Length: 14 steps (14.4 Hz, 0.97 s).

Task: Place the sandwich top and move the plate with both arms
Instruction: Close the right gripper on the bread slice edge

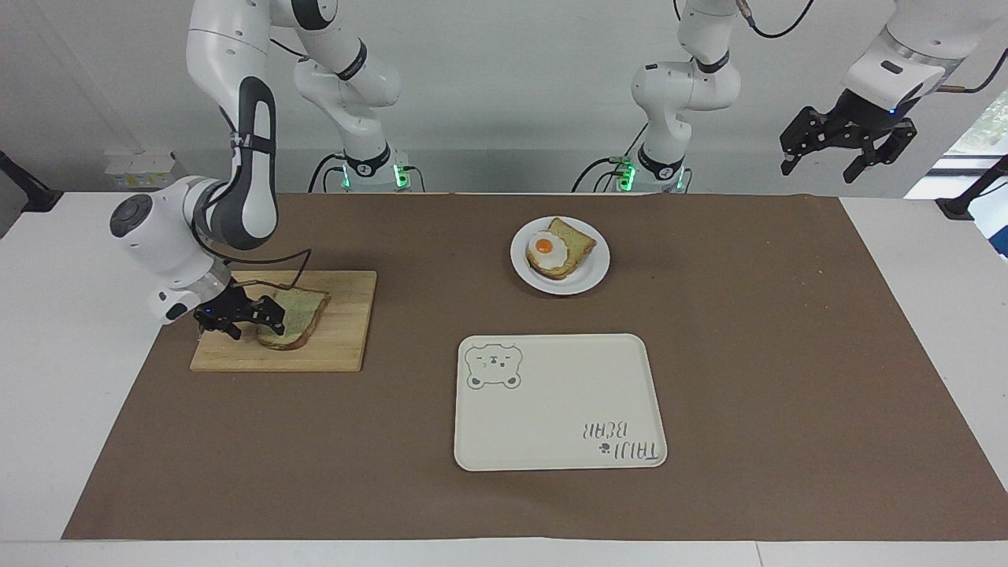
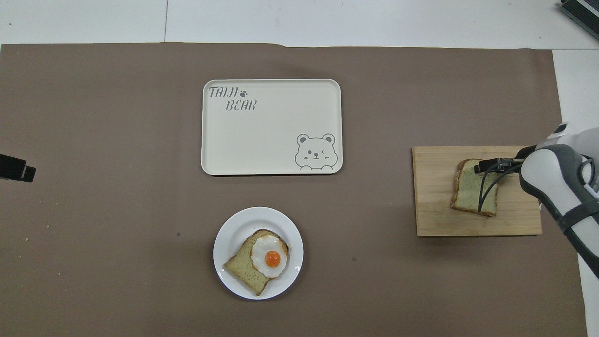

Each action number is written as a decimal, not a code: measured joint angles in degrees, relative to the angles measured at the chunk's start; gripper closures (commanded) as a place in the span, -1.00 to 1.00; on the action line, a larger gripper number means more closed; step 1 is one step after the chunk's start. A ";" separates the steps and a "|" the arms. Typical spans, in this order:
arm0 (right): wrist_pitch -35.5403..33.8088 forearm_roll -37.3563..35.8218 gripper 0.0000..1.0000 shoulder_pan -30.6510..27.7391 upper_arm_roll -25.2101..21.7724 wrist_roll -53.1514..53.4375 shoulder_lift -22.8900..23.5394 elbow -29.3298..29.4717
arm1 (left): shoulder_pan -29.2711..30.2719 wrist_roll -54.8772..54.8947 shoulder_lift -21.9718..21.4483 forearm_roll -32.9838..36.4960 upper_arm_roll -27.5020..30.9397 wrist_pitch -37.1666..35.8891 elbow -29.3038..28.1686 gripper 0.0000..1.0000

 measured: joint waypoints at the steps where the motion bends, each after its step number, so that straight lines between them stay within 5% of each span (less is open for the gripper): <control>1: 0.00 0.23 0.76 -0.07 0.00 -0.01 0.00 -0.08 | 0.00 0.00 0.00 0.00 0.00 0.00 0.00 -1.00; 2: 0.00 0.42 1.00 -0.07 0.01 -0.02 -0.01 -0.09 | 0.00 0.00 0.00 0.00 0.00 0.00 0.00 -1.00; 14: -0.03 0.51 1.00 -0.17 0.08 -0.04 -0.38 -0.02 | 0.00 0.00 0.00 0.00 0.00 0.00 0.00 -1.00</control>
